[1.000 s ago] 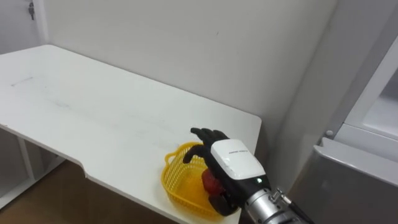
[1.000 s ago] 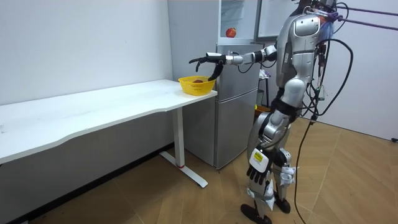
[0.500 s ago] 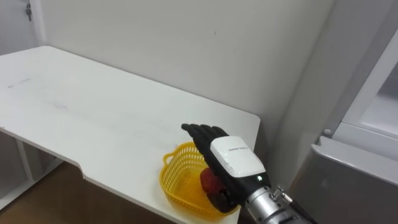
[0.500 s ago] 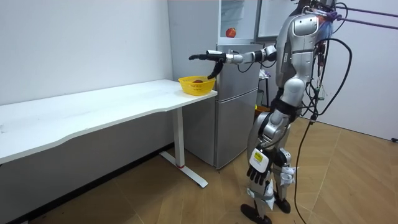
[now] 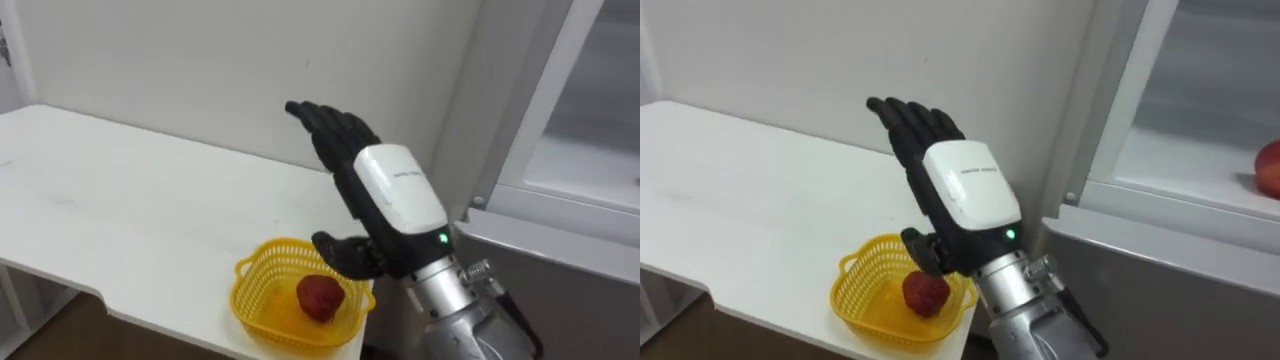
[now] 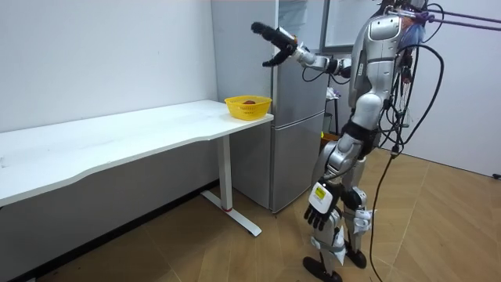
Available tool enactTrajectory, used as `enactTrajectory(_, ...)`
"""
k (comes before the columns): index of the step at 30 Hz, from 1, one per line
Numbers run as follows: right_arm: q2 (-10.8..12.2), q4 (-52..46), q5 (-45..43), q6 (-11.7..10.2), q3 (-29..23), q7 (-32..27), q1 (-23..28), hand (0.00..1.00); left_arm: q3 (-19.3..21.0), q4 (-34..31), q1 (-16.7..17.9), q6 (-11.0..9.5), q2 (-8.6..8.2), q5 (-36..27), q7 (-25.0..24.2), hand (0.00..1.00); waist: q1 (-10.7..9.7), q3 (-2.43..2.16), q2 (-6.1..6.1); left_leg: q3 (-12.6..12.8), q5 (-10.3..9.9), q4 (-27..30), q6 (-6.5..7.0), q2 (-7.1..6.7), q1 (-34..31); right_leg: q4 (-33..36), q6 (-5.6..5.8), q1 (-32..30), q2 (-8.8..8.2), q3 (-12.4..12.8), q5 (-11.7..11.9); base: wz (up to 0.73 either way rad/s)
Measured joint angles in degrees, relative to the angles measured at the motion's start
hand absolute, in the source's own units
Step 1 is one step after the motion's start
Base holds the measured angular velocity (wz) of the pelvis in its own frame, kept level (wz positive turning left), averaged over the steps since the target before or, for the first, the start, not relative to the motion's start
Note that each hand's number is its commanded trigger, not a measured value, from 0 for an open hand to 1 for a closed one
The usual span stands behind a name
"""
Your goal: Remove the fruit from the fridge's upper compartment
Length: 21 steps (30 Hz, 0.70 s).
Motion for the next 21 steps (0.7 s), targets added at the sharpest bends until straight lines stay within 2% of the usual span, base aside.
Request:
enactTrajectory(8,0.4,-9.7,1.9,-1.9,-3.7,-1.9,1.5,0.00,0.0,0.1,0.1,-0.5,-1.79,0.0,0.4,0.00,-4.5,-0.41,1.34,1.0,0.1,-0.4,0.17,-0.09,0.2,0.1,0.02,-0.3,-0.24,0.6,0.0,-0.04)
enactTrajectory(10,0.5,-14.2,2.2,-3.0,-6.3,-3.3,3.2,0.00,0.1,0.1,0.1,-0.8,-2.06,-0.1,1.3,0.00,-5.1,-0.36,1.78,1.5,0.1,-0.5,0.17,-0.02,0.3,0.1,0.04,-0.4,-0.25,0.7,0.0,-0.06)
enactTrajectory(13,0.5,-16.5,3.2,-3.6,-7.5,-4.8,4.0,0.00,0.0,0.2,0.5,-1.3,-2.18,-0.4,1.6,0.00,-5.9,-0.46,2.25,2.0,0.1,-1.1,0.18,0.08,1.1,0.1,0.04,-0.4,-0.23,1.3,0.0,-0.13)
enactTrajectory(14,0.5,-17.3,3.5,-4.4,-8.5,-5.4,4.8,0.00,0.0,0.2,0.5,-1.5,-2.20,-0.6,1.6,0.00,-6.1,-0.55,2.44,2.3,0.1,-1.3,0.17,0.17,1.3,0.3,0.05,-0.4,-0.19,1.6,0.0,-0.15)
enactTrajectory(16,0.5,-18.5,5.1,-5.0,-9.6,-6.5,5.9,0.00,0.0,0.4,0.6,-1.9,-2.31,-1.6,2.0,0.00,-6.5,-0.48,2.73,2.7,0.1,-1.5,0.17,0.29,2.0,0.6,0.05,-0.3,-0.17,1.7,0.0,-0.11)
enactTrajectory(21,0.6,-21.6,6.2,-6.7,-14.7,-10.3,8.8,0.00,0.0,0.7,2.0,-2.5,-2.95,-1.6,2.5,0.00,-9.1,-0.67,3.15,3.2,0.1,-1.7,0.16,0.39,2.2,0.6,0.05,0.0,-0.06,2.2,0.0,-0.05)
